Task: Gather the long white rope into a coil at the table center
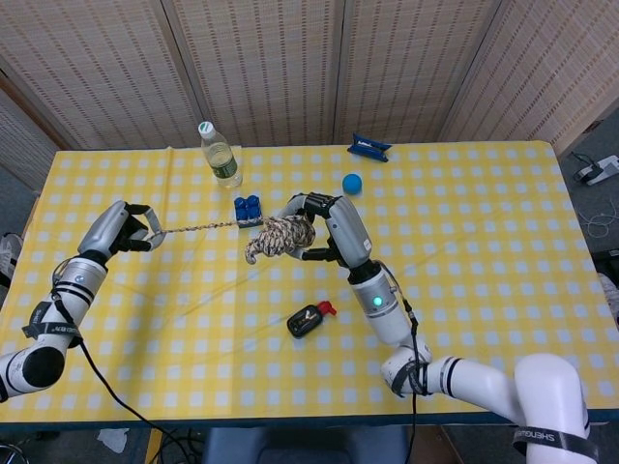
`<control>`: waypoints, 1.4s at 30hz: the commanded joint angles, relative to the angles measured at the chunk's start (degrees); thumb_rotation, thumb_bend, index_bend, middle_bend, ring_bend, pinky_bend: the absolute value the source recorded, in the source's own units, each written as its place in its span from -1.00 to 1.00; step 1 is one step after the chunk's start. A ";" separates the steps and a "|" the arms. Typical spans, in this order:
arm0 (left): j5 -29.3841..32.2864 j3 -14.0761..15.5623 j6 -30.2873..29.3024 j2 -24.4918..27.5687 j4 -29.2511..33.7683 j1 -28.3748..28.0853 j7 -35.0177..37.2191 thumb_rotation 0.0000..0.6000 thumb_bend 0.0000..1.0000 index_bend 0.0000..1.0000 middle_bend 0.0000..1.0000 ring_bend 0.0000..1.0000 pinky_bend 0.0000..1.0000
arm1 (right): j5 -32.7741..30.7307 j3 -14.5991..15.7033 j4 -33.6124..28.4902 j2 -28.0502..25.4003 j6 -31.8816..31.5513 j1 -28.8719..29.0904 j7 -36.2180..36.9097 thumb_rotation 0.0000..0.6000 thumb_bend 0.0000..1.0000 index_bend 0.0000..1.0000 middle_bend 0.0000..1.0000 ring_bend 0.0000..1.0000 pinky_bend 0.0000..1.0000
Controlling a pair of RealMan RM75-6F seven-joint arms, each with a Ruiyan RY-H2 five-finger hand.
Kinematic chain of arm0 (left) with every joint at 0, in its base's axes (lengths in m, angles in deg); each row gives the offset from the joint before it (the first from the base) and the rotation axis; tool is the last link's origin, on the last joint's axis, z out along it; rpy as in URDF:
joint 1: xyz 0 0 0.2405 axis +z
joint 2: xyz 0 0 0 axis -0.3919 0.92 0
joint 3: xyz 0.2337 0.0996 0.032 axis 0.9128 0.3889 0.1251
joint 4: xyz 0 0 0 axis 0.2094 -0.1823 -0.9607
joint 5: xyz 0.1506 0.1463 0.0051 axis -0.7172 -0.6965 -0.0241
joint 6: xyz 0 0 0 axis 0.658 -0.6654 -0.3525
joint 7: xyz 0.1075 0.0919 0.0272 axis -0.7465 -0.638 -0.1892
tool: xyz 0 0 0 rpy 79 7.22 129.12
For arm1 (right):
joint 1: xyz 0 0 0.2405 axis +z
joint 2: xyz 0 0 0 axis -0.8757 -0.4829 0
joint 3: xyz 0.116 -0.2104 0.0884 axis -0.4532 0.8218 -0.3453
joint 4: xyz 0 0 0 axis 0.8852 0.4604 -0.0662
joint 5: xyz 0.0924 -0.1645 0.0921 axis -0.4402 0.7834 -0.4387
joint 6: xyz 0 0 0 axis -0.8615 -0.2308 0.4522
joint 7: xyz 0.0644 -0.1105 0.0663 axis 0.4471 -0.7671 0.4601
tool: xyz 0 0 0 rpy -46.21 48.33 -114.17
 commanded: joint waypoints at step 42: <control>-34.91 -4.22 -19.49 2.04 16.99 4.08 -0.41 1.00 -0.26 0.58 1.00 1.00 1.00 | -15.18 -7.06 5.74 8.47 9.18 7.27 -30.66 1.00 -0.14 0.71 0.45 0.23 0.24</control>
